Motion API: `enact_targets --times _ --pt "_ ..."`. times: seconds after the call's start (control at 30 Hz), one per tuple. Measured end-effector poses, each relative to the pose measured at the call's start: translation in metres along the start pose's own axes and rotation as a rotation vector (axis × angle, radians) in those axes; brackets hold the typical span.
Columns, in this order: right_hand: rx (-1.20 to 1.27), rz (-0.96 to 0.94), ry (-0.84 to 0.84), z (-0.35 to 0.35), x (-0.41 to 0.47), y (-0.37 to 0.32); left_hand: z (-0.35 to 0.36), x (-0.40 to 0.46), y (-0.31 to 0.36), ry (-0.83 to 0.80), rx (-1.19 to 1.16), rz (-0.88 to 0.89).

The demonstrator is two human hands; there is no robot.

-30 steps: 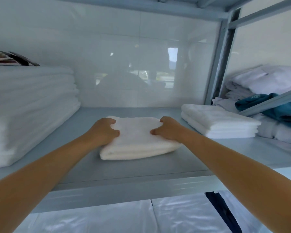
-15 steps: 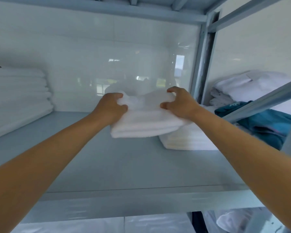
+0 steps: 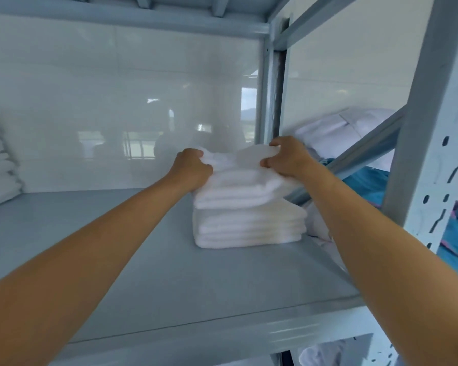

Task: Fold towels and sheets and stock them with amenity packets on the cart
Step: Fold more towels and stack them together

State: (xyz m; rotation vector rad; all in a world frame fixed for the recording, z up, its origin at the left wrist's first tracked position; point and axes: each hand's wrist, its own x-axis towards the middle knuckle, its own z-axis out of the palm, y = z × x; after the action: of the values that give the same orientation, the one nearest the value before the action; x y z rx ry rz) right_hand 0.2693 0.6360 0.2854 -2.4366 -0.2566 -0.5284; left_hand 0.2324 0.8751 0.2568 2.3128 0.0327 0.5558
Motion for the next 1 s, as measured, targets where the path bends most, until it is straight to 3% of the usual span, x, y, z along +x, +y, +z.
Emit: enact_targets --times 0.1,0.2,0.27,0.47,0.63,1.0 --pt "-0.136 0.054 -0.116 0.009 0.001 0.008 0.015 0.006 -0.004 -0.044 0.072 -0.025" --pt "-0.381 0.125 -0.38 0.03 0.003 0.017 0.03 0.004 -0.022 -0.153 0.175 -0.113" --pt "-0.402 0.151 -0.484 0.04 0.004 0.021 0.033 0.004 -0.033 -0.175 0.155 -0.137" --pt "-0.055 0.313 -0.547 0.048 0.007 0.033 0.023 -0.007 -0.041 -0.366 -0.121 -0.402" --pt "0.161 0.465 -0.549 0.053 0.007 0.046 0.025 -0.013 -0.037 -0.425 -0.272 -0.477" --pt "0.066 0.279 -0.593 0.057 -0.021 0.038 0.019 -0.048 -0.037 -0.379 -0.203 -0.479"
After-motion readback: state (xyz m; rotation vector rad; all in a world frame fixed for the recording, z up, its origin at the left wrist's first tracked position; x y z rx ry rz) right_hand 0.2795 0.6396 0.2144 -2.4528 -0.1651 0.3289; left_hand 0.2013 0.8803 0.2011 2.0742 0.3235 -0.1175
